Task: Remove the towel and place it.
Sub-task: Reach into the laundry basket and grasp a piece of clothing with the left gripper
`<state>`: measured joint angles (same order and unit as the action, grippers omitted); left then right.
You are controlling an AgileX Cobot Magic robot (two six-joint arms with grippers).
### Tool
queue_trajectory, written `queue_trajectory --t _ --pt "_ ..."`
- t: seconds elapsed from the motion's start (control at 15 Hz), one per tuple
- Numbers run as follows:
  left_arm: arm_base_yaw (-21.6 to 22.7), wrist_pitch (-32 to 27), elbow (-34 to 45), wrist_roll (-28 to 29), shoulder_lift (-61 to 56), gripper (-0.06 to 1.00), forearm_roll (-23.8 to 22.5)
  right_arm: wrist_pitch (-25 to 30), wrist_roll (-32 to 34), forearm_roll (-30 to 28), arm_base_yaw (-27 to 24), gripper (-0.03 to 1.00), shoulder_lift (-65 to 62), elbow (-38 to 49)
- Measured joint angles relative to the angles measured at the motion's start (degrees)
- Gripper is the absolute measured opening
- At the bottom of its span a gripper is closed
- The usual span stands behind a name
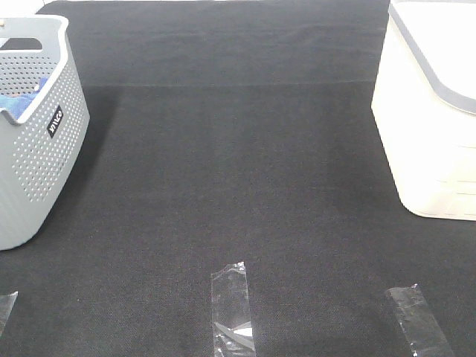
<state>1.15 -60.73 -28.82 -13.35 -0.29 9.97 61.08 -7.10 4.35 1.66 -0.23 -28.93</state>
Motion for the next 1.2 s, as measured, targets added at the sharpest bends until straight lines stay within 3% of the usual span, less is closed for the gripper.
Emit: queue_trajectory --t 1.2 --pt "0.0 0.0 0.0 0.0 0.0 0.82 0.0 0.0 0.0 0.0 0.0 0.83 0.0 0.0"
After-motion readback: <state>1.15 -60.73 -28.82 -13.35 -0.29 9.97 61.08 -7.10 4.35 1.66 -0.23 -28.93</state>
